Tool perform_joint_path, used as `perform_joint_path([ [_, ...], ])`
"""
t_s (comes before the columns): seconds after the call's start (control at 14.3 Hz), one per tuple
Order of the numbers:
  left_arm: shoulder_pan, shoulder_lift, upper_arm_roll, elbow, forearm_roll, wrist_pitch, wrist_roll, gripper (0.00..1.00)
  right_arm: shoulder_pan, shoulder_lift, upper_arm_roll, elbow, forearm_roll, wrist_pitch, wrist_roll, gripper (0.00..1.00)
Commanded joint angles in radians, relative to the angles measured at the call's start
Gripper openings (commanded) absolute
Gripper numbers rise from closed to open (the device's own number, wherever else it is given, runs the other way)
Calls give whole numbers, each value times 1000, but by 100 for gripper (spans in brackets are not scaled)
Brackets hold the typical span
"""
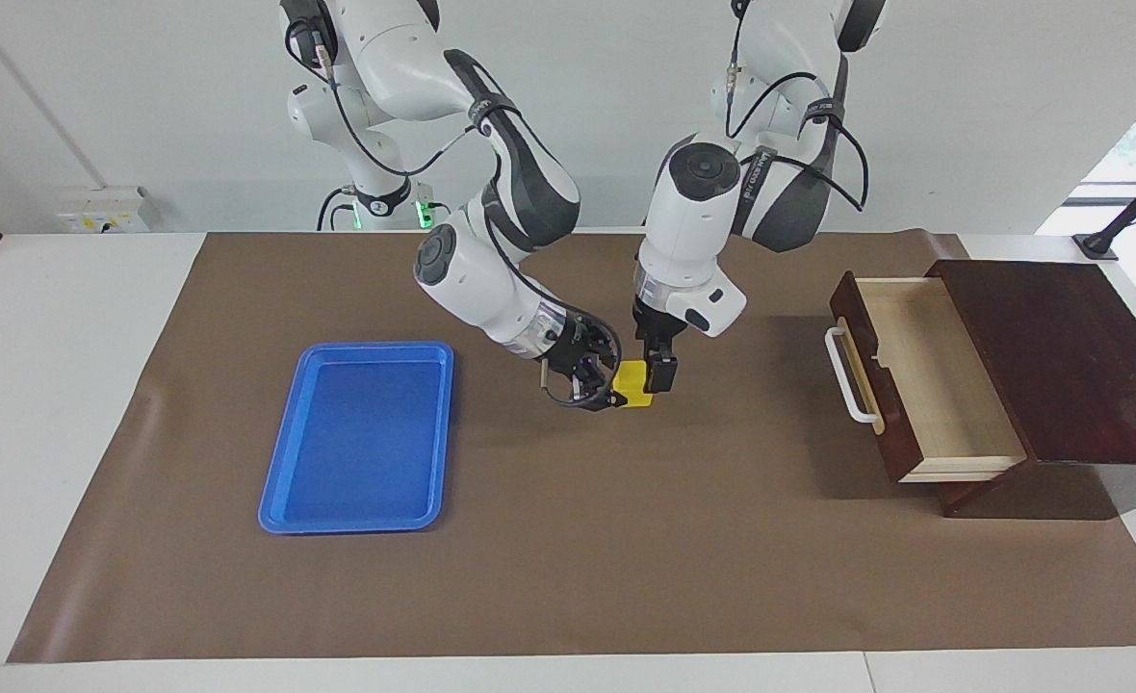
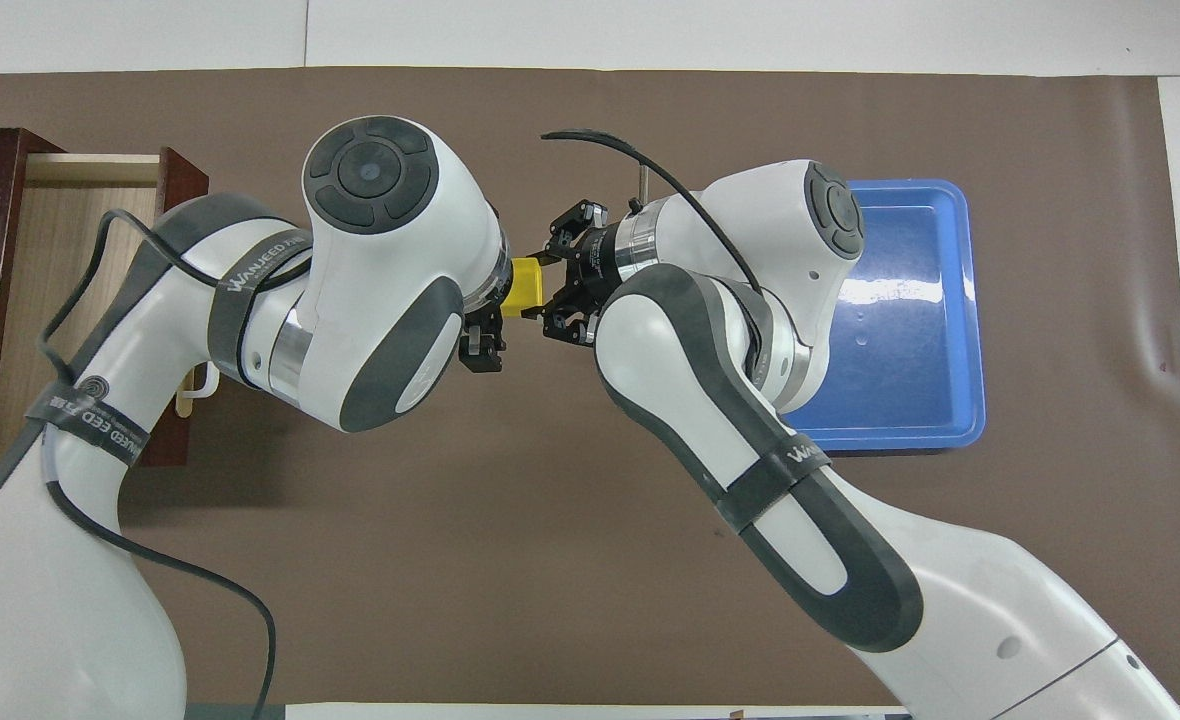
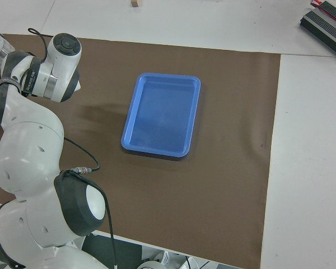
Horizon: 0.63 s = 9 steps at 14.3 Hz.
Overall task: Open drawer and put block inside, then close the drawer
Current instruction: 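Grasp the yellow block with the left gripper from the right gripper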
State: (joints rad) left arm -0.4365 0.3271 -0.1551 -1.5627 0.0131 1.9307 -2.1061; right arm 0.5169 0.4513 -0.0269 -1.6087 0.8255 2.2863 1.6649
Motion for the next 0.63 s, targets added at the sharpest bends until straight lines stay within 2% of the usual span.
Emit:
perform_joint_path([
  [0.0,-30,35,14,15,11,11,-35,100,2,4,2,12,27,9,7,0],
  [0.21,-30,59,15,18,62,50,-106,100,2,4,2,12,27,9,10,0],
  [0.56,-28,67,17,21,65,54,-118,99,2,4,1,12,27,10,15,0],
])
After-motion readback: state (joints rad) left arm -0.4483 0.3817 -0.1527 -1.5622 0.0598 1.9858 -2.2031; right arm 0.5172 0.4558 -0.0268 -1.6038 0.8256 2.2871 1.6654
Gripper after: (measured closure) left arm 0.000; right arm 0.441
